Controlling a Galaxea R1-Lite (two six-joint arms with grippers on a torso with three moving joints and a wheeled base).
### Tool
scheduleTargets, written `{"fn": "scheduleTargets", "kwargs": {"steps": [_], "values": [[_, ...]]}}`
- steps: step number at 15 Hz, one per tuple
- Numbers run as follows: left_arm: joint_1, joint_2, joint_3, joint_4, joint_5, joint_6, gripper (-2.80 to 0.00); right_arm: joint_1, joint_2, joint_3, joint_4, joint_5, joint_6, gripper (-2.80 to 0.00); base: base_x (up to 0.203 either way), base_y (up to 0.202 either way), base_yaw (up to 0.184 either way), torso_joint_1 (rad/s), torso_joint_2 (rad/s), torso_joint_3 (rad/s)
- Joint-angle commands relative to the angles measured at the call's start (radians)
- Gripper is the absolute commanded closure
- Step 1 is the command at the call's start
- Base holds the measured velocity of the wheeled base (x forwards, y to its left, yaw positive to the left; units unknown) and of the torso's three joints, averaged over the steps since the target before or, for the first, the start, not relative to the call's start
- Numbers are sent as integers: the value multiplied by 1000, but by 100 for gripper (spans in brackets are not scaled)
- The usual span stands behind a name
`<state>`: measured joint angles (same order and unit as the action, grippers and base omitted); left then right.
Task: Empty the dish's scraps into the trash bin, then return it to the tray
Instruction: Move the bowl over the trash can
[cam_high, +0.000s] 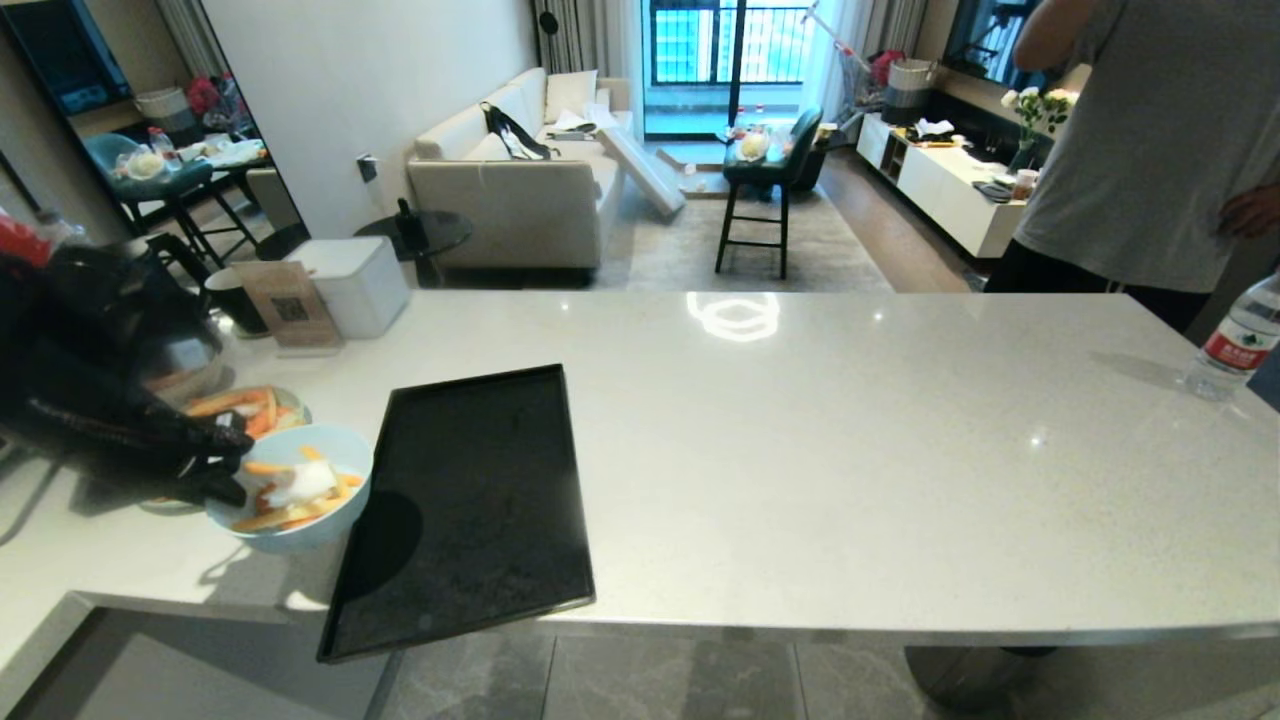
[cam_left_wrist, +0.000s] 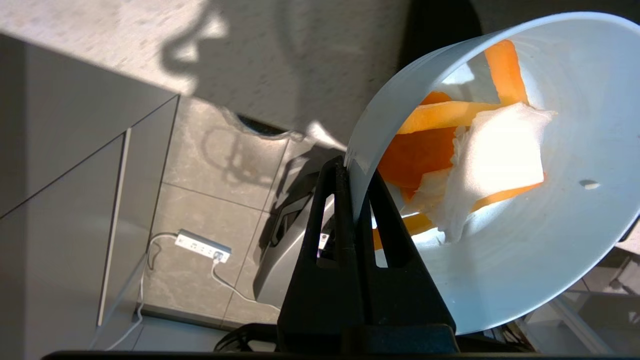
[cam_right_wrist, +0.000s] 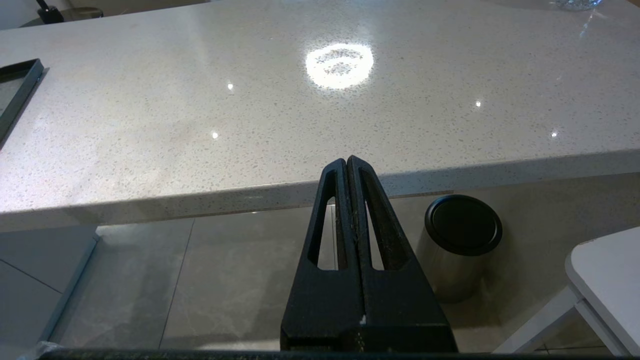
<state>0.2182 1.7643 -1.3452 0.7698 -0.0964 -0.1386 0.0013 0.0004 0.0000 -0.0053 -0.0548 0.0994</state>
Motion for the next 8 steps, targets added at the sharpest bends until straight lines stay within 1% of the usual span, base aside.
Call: {"fn": "scheduleTargets", "kwargs": {"steps": [1,6,8], "values": [[56,-86,53,4,2,24,0,0,0,0,-1,0,0,0,0,0,0,0,0,0],[168,-234,209,0,3,67,0,0,0,0,-1,0,0,0,0,0,0,0,0,0],[196,-293,277,-2,1,82,0,0,0,0,-1,0,0,0,0,0,0,0,0,0]]}}
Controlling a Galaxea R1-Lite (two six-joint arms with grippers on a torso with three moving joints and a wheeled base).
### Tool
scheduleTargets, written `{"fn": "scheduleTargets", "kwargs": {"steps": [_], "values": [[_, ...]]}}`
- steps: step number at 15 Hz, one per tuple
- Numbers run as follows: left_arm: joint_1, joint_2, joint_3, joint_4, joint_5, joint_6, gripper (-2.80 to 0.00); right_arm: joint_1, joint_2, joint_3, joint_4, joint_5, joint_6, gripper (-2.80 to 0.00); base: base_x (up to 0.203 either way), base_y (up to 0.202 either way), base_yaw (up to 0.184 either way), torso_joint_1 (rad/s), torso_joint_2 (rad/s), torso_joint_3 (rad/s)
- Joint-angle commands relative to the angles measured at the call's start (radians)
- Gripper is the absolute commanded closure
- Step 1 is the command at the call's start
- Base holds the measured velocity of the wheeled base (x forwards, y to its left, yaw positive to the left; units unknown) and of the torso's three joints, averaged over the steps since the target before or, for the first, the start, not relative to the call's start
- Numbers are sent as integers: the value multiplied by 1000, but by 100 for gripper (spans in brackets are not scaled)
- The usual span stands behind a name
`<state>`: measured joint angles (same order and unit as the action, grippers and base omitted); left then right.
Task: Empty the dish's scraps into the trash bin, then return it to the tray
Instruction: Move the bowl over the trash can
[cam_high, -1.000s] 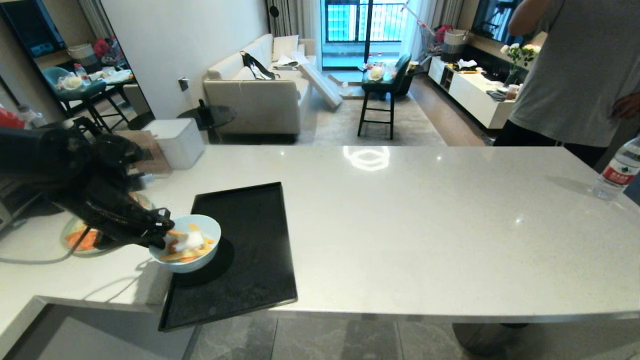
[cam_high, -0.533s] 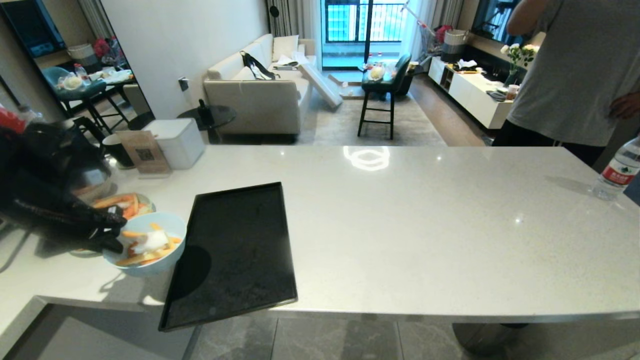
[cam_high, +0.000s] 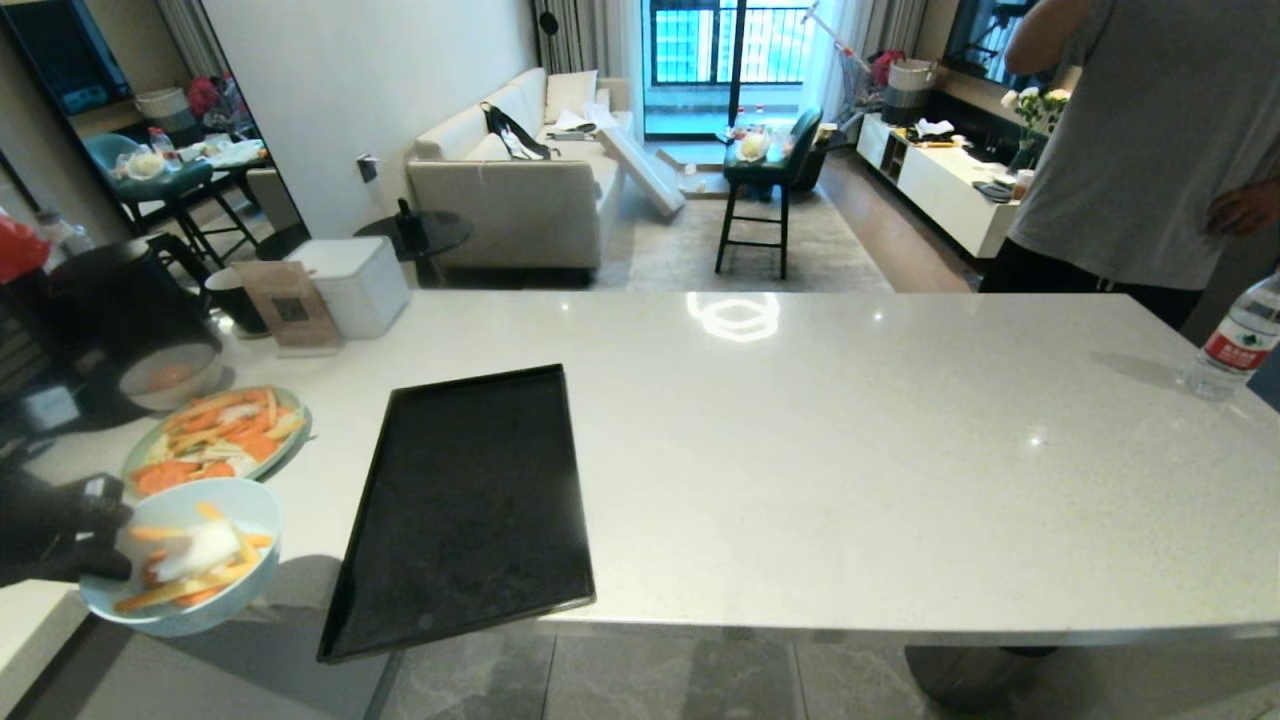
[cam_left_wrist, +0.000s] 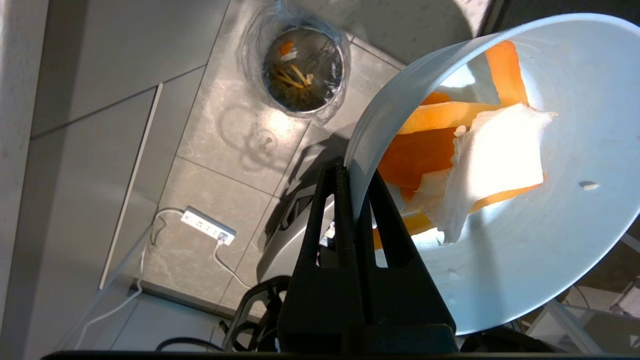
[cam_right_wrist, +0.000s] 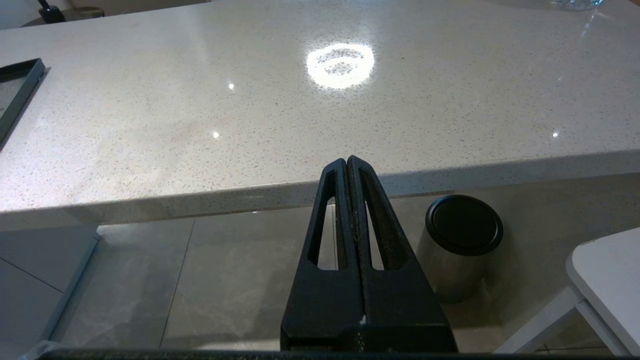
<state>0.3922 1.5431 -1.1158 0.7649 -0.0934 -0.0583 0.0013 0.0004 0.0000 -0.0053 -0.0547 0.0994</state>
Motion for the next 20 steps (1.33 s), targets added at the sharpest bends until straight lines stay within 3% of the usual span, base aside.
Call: {"fn": "scheduleTargets", "kwargs": {"steps": [1,6,10,15,20], "values": [[27,-102,80,2,-3,4,0,0,0,0,-1,-1,0,0,0,0,0,0,0,0],[28,-246,205,1,-40,12,0,0,0,0,-1,-1,0,0,0,0,0,0,0,0],[28,-348,294,5,-89,115,0,0,0,0,-1,-1,0,0,0,0,0,0,0,0],[22,-405,341,10,-141,130,0,0,0,0,-1,-1,0,0,0,0,0,0,0,0],[20,-406,348,10,-141,155,0,0,0,0,-1,-1,0,0,0,0,0,0,0,0]]}}
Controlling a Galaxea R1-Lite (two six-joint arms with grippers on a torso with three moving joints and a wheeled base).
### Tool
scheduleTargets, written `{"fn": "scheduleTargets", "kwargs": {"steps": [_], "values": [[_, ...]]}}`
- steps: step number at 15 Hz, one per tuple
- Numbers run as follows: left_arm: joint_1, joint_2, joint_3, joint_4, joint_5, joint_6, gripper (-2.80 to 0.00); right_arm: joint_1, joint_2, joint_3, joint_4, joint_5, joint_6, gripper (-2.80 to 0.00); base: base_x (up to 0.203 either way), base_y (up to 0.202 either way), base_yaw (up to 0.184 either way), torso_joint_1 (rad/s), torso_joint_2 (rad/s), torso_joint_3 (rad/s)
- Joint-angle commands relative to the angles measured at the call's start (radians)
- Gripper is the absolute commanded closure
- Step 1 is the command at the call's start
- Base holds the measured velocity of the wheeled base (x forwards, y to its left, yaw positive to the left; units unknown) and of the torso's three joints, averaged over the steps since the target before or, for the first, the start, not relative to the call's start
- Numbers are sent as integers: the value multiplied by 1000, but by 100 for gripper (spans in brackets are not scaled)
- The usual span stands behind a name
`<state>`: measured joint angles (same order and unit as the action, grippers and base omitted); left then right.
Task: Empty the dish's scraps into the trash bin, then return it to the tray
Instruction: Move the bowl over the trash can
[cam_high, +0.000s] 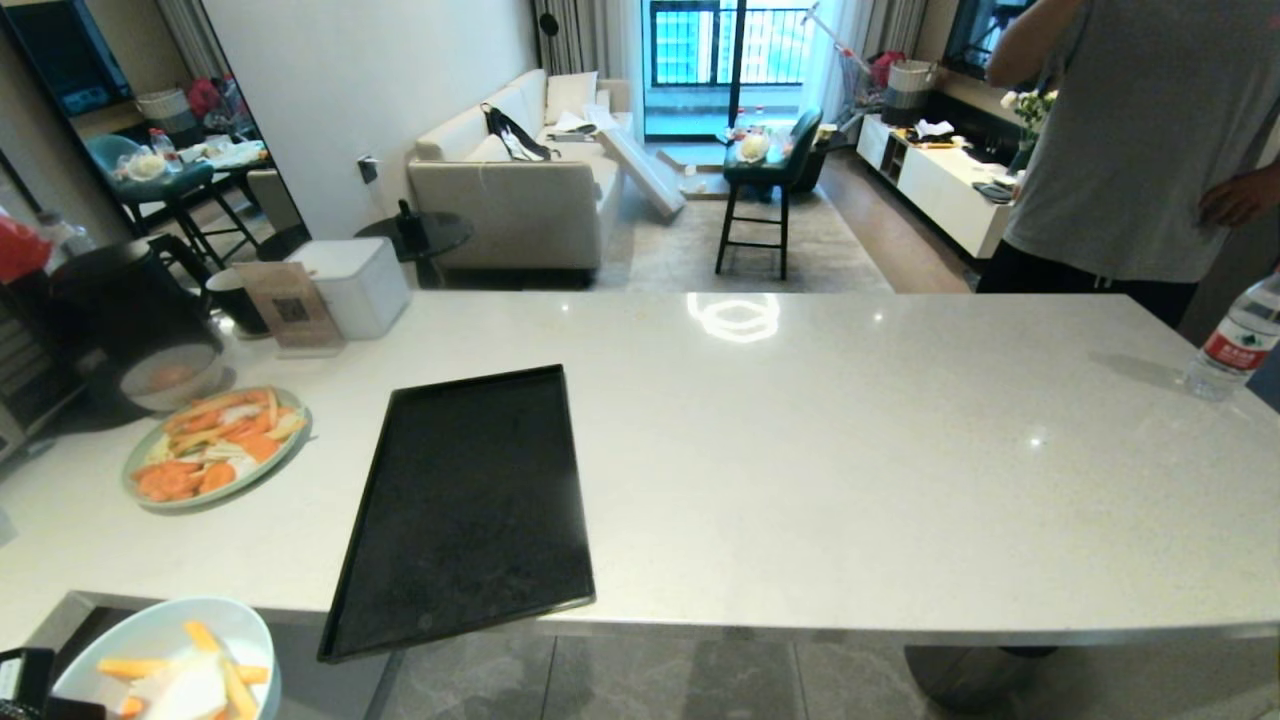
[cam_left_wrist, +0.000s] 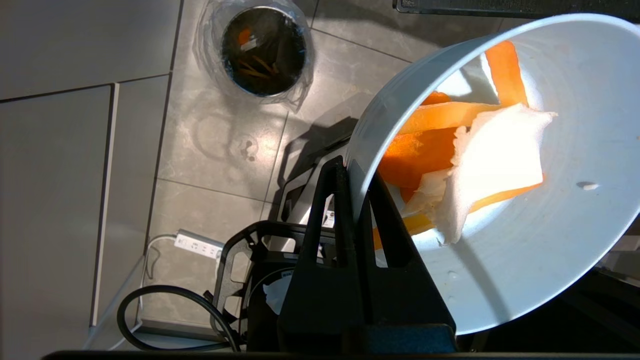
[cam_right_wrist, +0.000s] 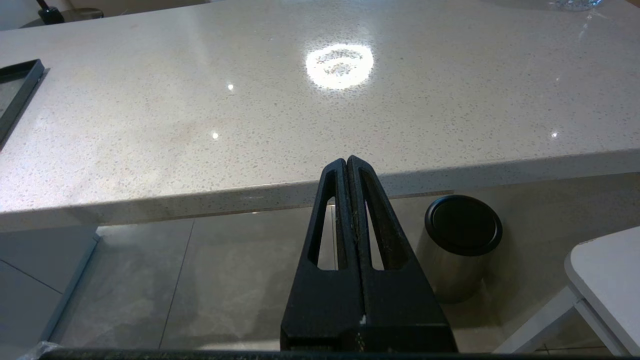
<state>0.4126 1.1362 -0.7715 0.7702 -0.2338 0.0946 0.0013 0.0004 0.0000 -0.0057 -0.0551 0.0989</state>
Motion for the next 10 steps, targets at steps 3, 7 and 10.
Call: {"fn": "scheduleTargets", "kwargs": {"steps": [3,7,10], "values": [[-2,1,3,4,-1,4,0,0,0,0,0,0,1,0,0,0,0,0,0,0],[-3,-3,12,26,2,8,0,0,0,0,0,0,1,0,0,0,0,0,0,0],[-3,-9,6,38,-2,12,0,0,1,0,0,0,1,0,0,0,0,0,0,0]]}}
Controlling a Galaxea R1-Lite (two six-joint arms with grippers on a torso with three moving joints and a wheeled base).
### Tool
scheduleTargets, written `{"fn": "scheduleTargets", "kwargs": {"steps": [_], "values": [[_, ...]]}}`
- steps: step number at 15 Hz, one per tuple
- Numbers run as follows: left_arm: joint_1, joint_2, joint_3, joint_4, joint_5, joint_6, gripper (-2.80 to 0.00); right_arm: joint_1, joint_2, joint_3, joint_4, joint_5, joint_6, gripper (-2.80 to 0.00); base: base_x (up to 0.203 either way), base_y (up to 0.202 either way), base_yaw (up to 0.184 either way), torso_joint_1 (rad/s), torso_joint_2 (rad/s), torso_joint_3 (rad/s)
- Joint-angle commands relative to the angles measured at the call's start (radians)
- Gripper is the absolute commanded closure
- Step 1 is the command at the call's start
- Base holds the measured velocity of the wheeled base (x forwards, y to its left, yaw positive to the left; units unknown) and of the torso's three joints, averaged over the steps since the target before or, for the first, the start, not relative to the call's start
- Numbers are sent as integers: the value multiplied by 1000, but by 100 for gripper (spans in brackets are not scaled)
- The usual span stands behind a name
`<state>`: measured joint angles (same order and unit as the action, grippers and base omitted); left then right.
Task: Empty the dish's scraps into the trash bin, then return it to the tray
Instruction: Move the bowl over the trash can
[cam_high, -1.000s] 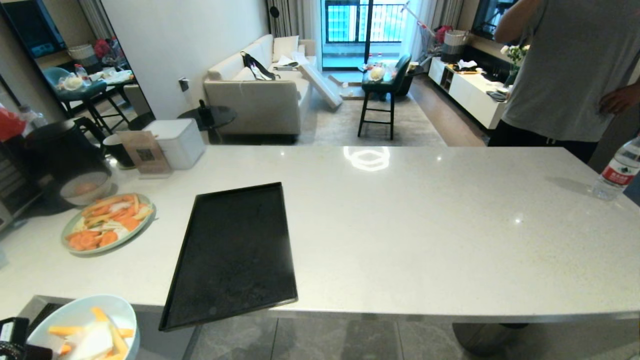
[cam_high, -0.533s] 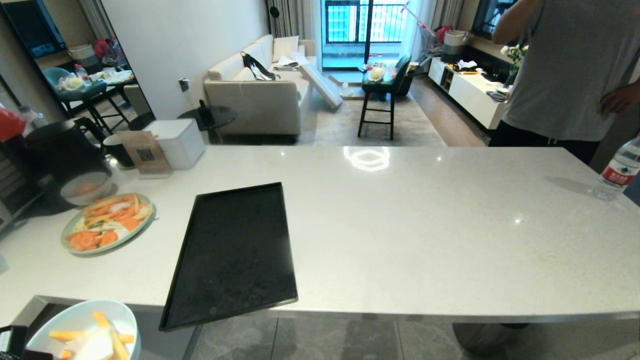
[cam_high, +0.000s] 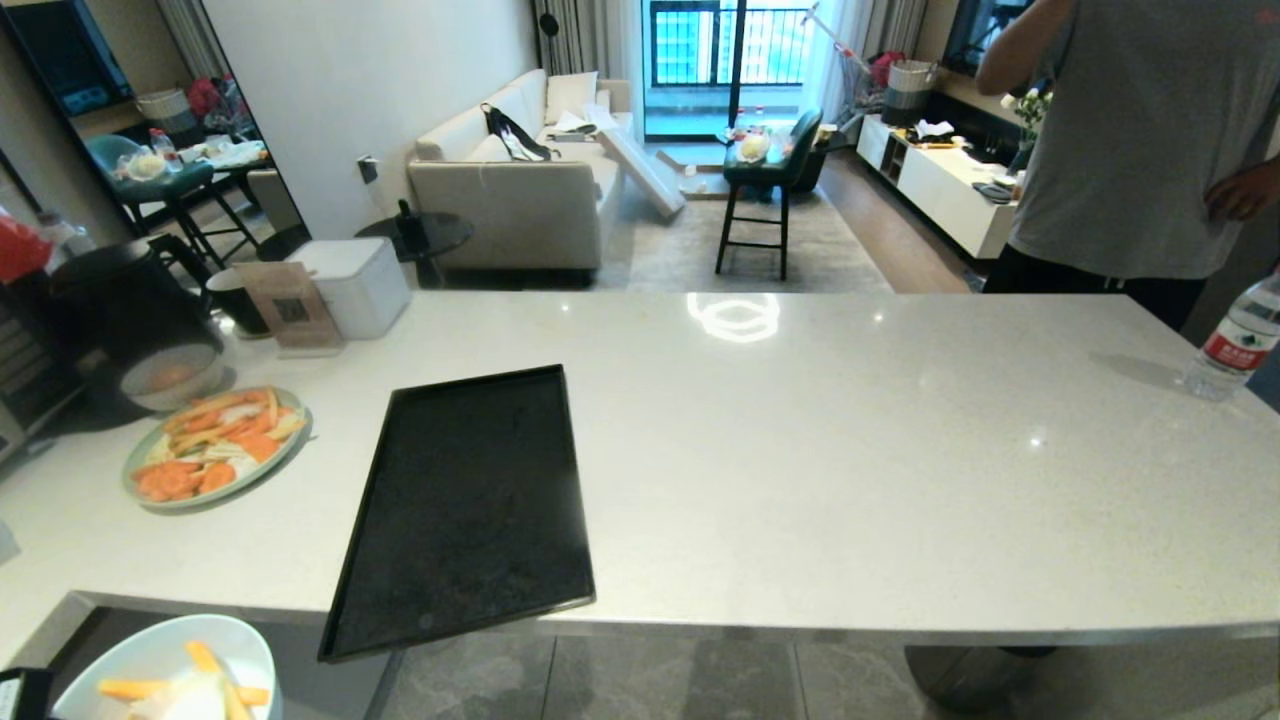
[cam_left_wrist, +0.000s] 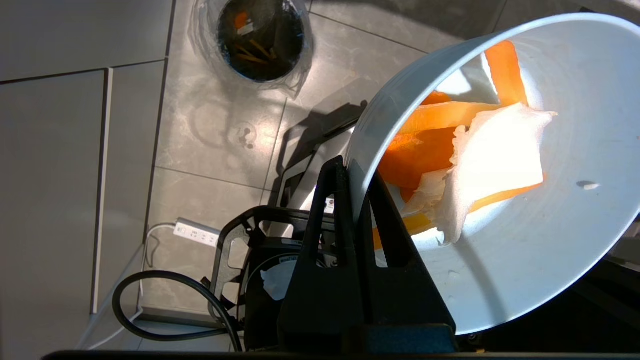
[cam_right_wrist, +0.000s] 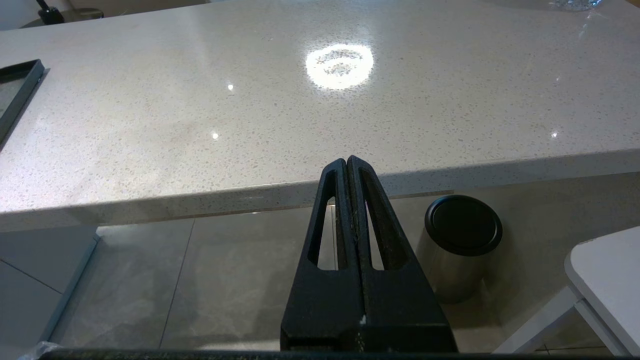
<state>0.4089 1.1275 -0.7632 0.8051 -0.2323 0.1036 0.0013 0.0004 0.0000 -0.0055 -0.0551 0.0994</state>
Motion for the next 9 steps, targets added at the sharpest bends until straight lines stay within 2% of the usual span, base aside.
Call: {"fn": "scheduleTargets", "kwargs": {"steps": [1,9], "values": [[1,-2,1,3,-6,11,0,0,0,0,-1,0,0,0,0,0,0,0,0,0],[2,-6,12,6,-2,13,0,0,0,0,-1,0,0,0,0,0,0,0,0,0]]}}
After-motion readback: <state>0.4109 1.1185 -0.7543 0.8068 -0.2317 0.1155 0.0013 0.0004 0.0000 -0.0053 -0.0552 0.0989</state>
